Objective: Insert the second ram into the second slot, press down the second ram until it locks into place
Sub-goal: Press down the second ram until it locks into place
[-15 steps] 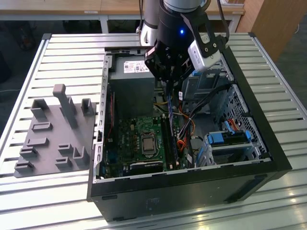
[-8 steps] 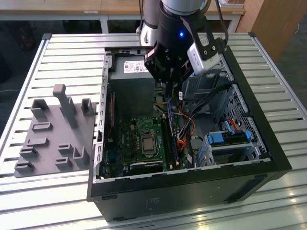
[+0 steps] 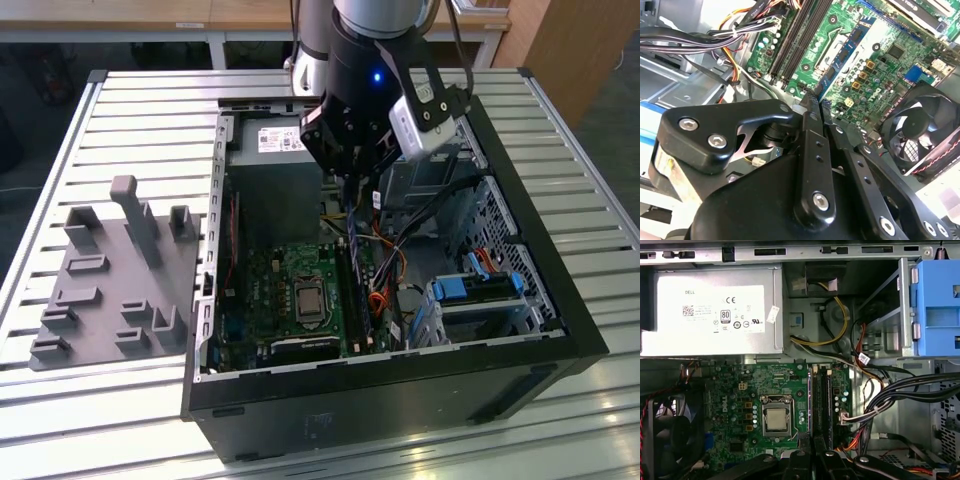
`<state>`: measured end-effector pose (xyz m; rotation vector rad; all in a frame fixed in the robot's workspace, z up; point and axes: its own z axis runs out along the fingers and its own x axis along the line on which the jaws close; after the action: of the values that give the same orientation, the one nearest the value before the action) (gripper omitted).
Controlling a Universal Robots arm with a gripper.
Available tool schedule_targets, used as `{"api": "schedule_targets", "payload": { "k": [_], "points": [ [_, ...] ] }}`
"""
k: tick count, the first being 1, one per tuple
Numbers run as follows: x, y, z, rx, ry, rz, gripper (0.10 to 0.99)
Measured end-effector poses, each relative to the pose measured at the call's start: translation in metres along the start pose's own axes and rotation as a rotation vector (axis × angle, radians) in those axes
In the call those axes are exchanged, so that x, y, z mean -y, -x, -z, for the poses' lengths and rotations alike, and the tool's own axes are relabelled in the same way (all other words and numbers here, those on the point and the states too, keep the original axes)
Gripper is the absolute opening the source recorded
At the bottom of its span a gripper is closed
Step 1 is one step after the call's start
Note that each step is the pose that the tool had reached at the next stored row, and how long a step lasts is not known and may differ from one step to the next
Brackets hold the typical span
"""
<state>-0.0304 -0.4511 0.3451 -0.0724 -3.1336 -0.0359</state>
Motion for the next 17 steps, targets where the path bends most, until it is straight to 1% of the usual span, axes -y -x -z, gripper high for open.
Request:
{"api": "schedule_targets", "payload": {
  "k": [4, 7, 9, 13, 17],
  "points": [
    [0.0001, 0.0002, -0.0044, -0.0046, 0.0, 0.0, 0.137],
    [0.0002, 0.0003, -0.0083, -0.0096, -0.001, 0.001, 0.137],
    [0.0002, 0.0014, -0.0108, -0.0119, -0.001, 0.008, 0.137],
    [0.0002, 0.002, -0.0134, -0.013, -0.001, 0.048, 0.137],
    [0.0003, 0.0022, -0.0163, -0.013, -0.001, 0.049, 0.137]
  ]
}}
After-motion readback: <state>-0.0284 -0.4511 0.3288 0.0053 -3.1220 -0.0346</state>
